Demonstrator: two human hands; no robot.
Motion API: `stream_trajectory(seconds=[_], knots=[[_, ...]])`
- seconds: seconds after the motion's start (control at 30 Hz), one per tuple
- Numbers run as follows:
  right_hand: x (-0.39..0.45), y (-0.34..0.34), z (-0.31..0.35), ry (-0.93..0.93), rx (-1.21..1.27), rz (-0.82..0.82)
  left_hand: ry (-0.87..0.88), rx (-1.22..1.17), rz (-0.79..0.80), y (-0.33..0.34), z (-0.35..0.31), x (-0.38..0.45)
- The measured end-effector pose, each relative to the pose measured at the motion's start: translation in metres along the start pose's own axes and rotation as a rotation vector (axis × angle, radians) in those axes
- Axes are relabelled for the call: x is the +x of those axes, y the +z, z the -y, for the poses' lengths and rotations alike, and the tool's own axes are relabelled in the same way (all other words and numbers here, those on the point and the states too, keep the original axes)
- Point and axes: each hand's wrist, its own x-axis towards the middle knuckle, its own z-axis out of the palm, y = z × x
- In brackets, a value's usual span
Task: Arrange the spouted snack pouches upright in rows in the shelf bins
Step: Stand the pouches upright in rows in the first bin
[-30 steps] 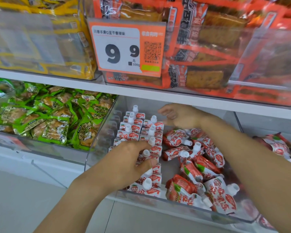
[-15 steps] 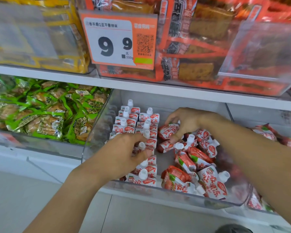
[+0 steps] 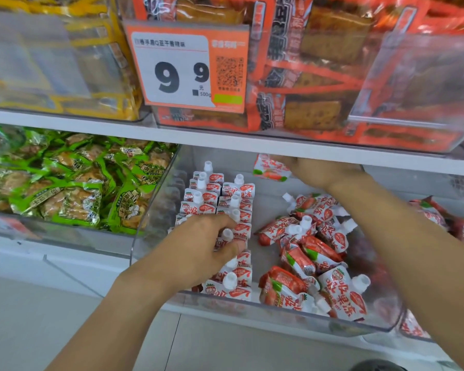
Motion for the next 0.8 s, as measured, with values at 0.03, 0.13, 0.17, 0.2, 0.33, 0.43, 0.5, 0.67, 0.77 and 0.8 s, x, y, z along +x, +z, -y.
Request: stream_trajectory(seconds=[0.03, 0.13, 0.17, 0.2, 0.33, 0.43, 0.5, 0.67, 0.77, 0.8], knots=[[0.004, 0.007, 0.002, -0.005, -0.004, -0.027, -0.001, 0.001, 0.003, 0.000, 0.000, 0.001], [0.019, 0.031, 0.002, -0.018, -0.138, 0.046, 0.006, -0.001, 0.008, 0.001, 0.000, 0.004], [0.021, 0.037, 0.003, -0.017, -0.171, 0.117, 0.007, -0.003, 0.006, 0.001, 0.000, 0.004], [0.022, 0.042, 0.002, -0.023, -0.197, 0.179, 0.006, -0.006, 0.003, 0.001, 0.001, 0.004], [0.025, 0.050, -0.002, -0.074, -0.303, 0.129, 0.013, -0.010, -0.007, 0.003, 0.002, 0.003], [0.026, 0.052, 0.007, -0.172, -0.356, 0.018, 0.019, -0.018, -0.009, 0.002, 0.003, 0.003], [0.027, 0.055, 0.013, -0.224, -0.391, -0.014, 0.021, -0.022, -0.012, 0.002, 0.004, 0.003], [0.029, 0.067, 0.010, -0.183, -0.446, 0.109, 0.036, -0.040, -0.021, 0.002, 0.005, 0.001], [0.025, 0.059, 0.009, -0.147, -0.346, 0.147, 0.030, -0.043, -0.013, 0.001, 0.006, 0.001], [0.023, 0.056, 0.011, -0.146, -0.337, 0.136, 0.030, -0.047, -0.013, 0.001, 0.007, 0.001]])
